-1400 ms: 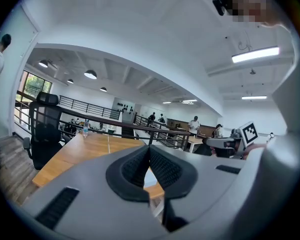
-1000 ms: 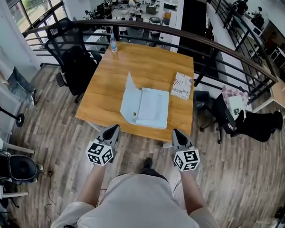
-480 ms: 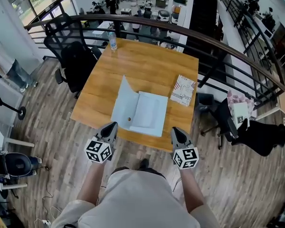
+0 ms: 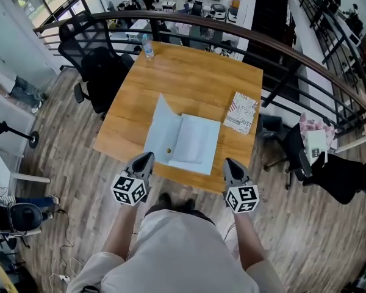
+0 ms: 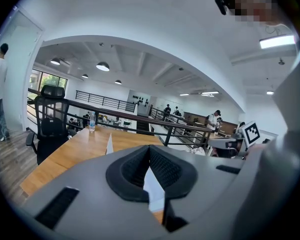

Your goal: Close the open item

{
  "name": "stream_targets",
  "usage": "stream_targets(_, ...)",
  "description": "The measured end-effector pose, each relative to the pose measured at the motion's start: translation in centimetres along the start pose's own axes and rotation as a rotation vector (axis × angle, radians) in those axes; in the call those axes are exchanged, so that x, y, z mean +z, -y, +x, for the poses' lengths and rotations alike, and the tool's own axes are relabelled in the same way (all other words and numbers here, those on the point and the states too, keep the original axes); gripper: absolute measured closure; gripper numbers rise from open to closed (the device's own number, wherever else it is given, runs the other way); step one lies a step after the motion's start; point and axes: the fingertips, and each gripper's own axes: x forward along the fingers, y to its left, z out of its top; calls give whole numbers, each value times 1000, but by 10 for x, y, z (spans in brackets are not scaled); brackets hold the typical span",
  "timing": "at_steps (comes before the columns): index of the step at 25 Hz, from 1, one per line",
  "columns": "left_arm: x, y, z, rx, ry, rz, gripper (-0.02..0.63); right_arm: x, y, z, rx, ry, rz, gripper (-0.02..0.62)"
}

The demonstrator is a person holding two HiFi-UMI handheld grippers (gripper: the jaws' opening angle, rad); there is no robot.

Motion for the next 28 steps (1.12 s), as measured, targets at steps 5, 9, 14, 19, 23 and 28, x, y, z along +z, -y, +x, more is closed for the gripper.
stream_targets(5, 5, -19, 6, -4, -9, 3, 612, 1, -2, 15, -17, -2, 8, 594)
stream_targets(9, 14, -34, 18, -31, -20, 13, 612, 11, -11, 27, -35, 3, 13, 594)
stream_targets(14, 18, -54, 33, -61, -31, 22, 612, 22, -17, 39, -64, 10, 1, 592)
stream_targets(19, 15, -76, 46, -84, -52, 16, 612, 24, -20, 50, -106, 3, 3, 594)
stream_targets(23, 8, -94, 56, -69, -89, 19, 612, 18, -25, 56, -123, -18, 4, 592)
stream_targets(28, -2, -110, 72, -71, -135, 37, 589, 11, -26, 57, -150, -36, 6, 594)
